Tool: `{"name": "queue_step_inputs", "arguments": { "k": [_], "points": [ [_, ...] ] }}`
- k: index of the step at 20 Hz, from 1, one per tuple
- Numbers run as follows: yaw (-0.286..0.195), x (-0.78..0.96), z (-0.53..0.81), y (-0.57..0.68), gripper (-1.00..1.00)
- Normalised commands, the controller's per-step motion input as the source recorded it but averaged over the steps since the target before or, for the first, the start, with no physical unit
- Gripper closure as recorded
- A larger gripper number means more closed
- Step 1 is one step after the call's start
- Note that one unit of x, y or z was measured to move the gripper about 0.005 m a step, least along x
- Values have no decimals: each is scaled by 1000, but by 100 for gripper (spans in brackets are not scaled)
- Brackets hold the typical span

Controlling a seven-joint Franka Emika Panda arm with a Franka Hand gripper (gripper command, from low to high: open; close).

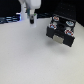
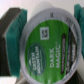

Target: Open the kcup holder, insert the kcup into the holder, and close the kcup holder

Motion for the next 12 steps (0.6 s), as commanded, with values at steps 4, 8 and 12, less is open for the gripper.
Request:
{"name": "queue_step_inputs", "arguments": {
  "k": [4,8,12],
  "points": [
    [6,278,395,684,100],
    [8,293,377,677,100],
    [8,294,392,681,100]
  ]
}}
